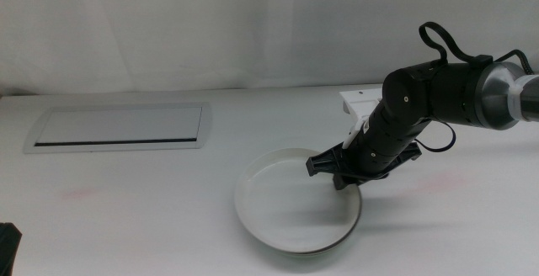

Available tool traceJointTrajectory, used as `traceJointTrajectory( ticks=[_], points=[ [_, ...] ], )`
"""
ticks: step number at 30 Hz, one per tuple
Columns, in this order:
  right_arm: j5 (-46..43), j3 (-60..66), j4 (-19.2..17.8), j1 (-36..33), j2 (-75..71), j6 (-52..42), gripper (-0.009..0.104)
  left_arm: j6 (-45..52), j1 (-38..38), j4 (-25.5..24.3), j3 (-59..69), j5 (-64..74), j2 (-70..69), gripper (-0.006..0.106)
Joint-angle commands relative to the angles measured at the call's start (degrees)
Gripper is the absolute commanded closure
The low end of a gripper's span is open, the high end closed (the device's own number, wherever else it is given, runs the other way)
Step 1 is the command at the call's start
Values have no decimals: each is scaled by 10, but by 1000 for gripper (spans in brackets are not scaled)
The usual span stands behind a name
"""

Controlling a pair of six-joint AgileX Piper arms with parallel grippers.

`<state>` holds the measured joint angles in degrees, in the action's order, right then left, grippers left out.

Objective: Stack the three bowls on top of each other.

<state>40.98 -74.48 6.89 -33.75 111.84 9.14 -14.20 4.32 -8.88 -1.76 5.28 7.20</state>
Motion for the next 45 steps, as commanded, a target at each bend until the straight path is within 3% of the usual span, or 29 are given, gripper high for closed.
traceJointTrajectory(
  ticks=[1, 5, 14, 18, 19, 23, 26, 29, 34, 39, 40, 43, 45],
  points=[
    [3, 2, -14, 0, 1, -5, 51, -4, -2, 3, -3, -6, -2, 103],
    [6, 2, -14, 0, -2, -6, -9, -4, -2, 3, -3, -6, -2, 103],
    [-3, 2, -22, 0, -45, -19, -8, -4, -2, 3, -3, -6, -2, 103],
    [-1, 2, -51, 0, -93, -21, -8, -4, -2, 3, -3, -6, -2, 103],
    [-1, 2, -64, 1, -103, -21, -8, -4, -2, 3, -3, -6, -2, 103],
    [-1, 2, -180, 11, -181, 14, -8, -4, -2, 3, -3, -6, -2, 103],
    [0, 2, -229, 33, -220, 39, -8, -4, -2, 3, -3, -6, -2, 103],
    [1, 2, -255, 69, -257, 42, -8, -4, -2, 3, -3, -6, -2, 103],
    [1, 2, -245, 160, -309, 19, -7, -4, -2, 3, -3, -6, -2, 103],
    [3, 2, -168, 254, -347, -69, -4, -4, -2, 3, -3, -6, -2, 103],
    [5, 4, -148, 279, -361, -88, -1, -4, -2, 3, -3, -5, -2, 103],
    [9, 10, -143, 298, -379, -100, 10, -4, -2, 3, -3, -1, -2, 103],
    [5, 24, -143, 298, -396, -109, 30, -4, -2, 3, -3, -2, -2, 103]
  ],
)
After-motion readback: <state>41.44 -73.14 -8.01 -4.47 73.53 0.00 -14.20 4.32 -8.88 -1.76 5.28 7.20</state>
